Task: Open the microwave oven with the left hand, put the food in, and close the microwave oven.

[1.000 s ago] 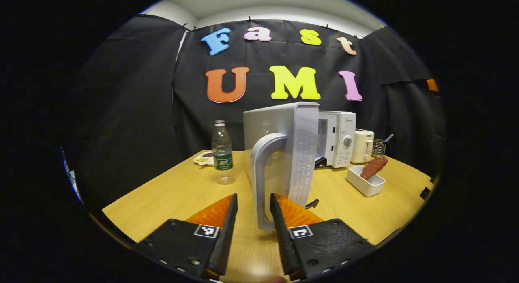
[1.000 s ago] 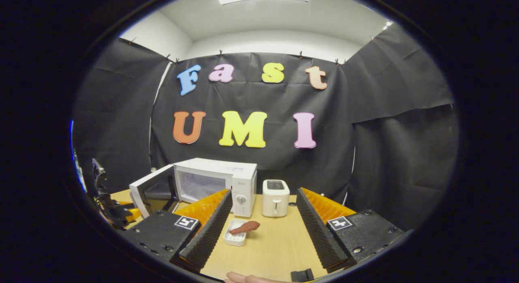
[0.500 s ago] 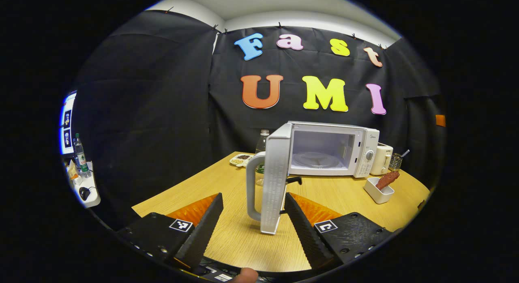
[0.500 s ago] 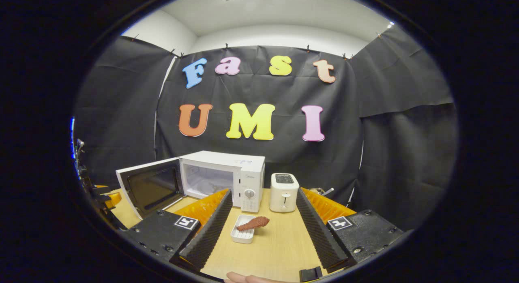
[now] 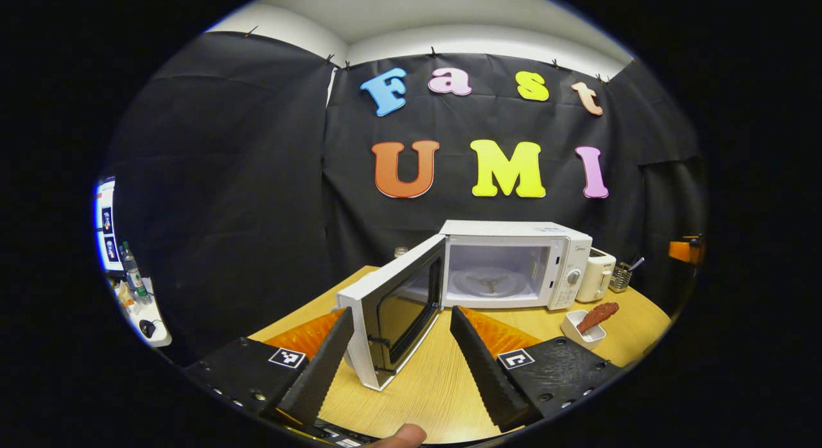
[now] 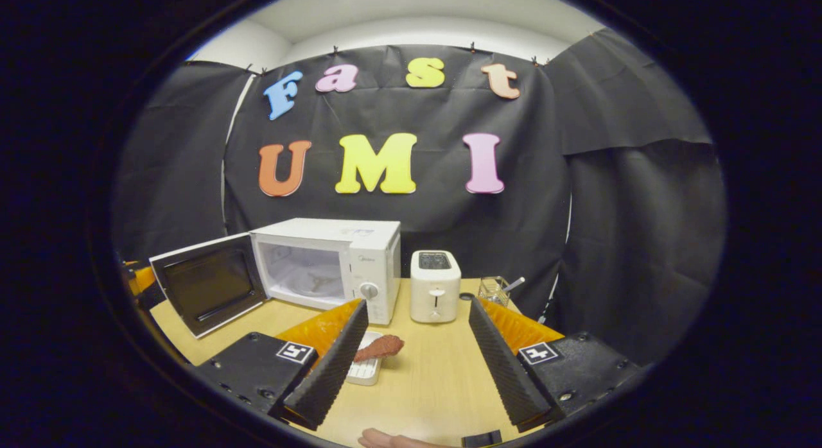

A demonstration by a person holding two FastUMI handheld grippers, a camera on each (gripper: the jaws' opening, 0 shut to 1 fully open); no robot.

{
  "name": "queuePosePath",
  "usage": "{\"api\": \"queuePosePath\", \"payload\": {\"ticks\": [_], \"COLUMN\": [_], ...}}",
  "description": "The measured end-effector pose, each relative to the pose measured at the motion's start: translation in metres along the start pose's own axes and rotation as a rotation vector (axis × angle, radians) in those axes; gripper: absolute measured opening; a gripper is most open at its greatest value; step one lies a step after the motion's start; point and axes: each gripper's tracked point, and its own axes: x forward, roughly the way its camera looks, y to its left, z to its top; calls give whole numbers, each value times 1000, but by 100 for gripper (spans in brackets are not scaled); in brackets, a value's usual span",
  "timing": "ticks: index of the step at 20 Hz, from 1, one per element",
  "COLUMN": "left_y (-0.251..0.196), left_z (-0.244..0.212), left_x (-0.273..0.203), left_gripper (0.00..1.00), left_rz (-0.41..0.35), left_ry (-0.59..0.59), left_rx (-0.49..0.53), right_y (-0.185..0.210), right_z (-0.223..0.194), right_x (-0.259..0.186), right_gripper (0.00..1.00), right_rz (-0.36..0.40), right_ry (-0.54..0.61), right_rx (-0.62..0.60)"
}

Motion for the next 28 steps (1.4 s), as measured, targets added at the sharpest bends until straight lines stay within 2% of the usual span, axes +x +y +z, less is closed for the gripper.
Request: {"api": "queuePosePath", "payload": {"ticks": [4,5,7,9,12,13,14,15,16,17,18,19,20,21,22,23,24,25,28], "left_y": [-25,-34,-47,-66,-76,-76,-80,-86,-94,-99,-101,-100,-97,-95,-95,-94,-90,-84,-75], "left_z": [51,64,83,92,115,119,122,121,118,114,112,110,109,107,104,103,104,104,106], "left_x": [19,22,28,30,37,37,38,37,36,36,35,35,38,38,36,35,33,32,23], "left_gripper": [93,93,93,93,93,92,93,93,93,93,93,93,93,93,93,93,93,93,93], "left_rz": [-22,-35,-48,-89,-87,-73,-68,-78,-95,-110,-119,-119,-114,-114,-120,-125,-121,-113,-107], "left_ry": [-81,-107,-130,-127,-166,-179,-191,-191,-185,-173,-164,-157,-153,-143,-131,-124,-124,-127,-139], "left_rx": [-9,-9,-19,-33,-21,-11,-5,-2,-1,1,2,3,1,-5,-16,-28,-32,-32,-40], "right_y": [-6,-6,-5,-3,16,24,33,37,42,45,51,57,63,69,70,68,66,64,54], "right_z": [-22,-27,-42,-58,-87,-95,-104,-111,-122,-129,-139,-146,-151,-141,-143,-139,-136,-132,-113], "right_x": [45,56,78,98,122,127,134,142,145,149,151,152,153,152,145,141,137,134,121], "right_gripper": [100,95,100,100,98,85,95,81,92,76,75,65,60,35,10,12,3,11,11], "right_rz": [46,65,108,154,294,348,385,406,421,430,450,476,501,534,543,541,521,502,422], "right_ry": [114,143,213,302,472,529,580,622,667,697,731,761,771,764,760,741,725,707,600], "right_rx": [23,27,28,55,172,212,244,266,274,292,314,343,373,432,413,394,368,337,210]}}
